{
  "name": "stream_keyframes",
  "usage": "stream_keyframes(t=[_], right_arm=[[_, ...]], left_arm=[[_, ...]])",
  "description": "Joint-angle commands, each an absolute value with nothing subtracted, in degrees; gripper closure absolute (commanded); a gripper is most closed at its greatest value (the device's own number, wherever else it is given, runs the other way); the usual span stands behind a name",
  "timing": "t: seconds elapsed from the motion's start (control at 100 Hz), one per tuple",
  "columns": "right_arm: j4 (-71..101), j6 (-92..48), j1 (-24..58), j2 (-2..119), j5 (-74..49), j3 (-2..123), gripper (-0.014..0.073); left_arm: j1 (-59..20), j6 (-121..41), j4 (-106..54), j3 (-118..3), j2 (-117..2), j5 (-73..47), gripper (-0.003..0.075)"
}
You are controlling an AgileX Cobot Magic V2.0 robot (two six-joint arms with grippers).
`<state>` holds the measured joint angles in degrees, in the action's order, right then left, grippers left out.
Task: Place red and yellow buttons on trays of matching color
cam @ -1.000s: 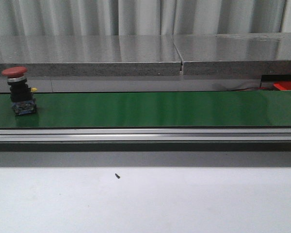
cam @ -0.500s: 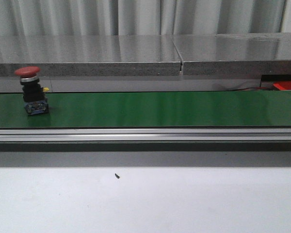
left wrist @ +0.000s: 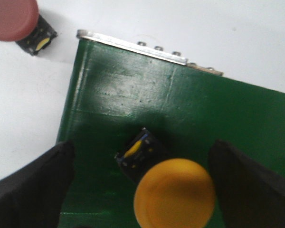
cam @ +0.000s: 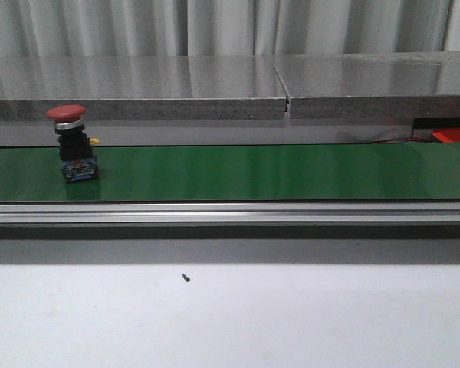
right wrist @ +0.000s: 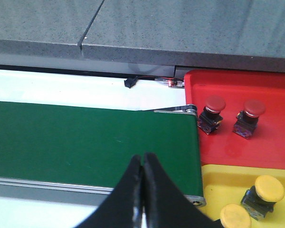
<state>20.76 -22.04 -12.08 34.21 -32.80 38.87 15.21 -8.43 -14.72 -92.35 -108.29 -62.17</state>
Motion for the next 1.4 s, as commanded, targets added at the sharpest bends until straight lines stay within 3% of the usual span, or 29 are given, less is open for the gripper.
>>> stream_keyframes(t=[0.0, 0.09, 0.19, 0.31, 0.42, 0.83, 1.39], right_arm=[[21.67, -22.52, -11.96, 34.20, -29.10, 40.19, 0.0652], [21.67, -22.52, -11.96, 34.20, -29.10, 40.19, 0.0652], [21.67, -22.52, -11.96, 34.20, -29.10, 40.19, 0.0652], [21.67, -22.52, -11.96, 34.20, -29.10, 40.19, 0.0652], [21.67, -22.52, -11.96, 34.20, -29.10, 40.19, 0.0652], [22.04, -22.52, -11.96, 34.20, -29.44, 40.19, 0.0652], [22.11, -22.52, -11.96, 34.20, -30.25, 40.19, 0.0652]], left_arm=[[14.09, -9.96, -17.28, -94.16, -102.63, -61.15, 0.0155], [12.39, -10.72, -17.17, -94.16, -100.23, -60.75, 0.0188], [10.17, -11.24, -16.79, -94.16, -97.80, -60.66, 0.0290], [7.30, -11.45, -16.66, -93.81, -94.98, -60.52, 0.0499], [4.65, -12.46, -16.61, -93.39, -92.19, -60.25, 0.0742], [0.00, -12.54, -16.61, -83.68, -78.35, -57.98, 0.0739], [-0.08, -12.34, -15.19, -61.26, -48.95, -48.16, 0.0739]])
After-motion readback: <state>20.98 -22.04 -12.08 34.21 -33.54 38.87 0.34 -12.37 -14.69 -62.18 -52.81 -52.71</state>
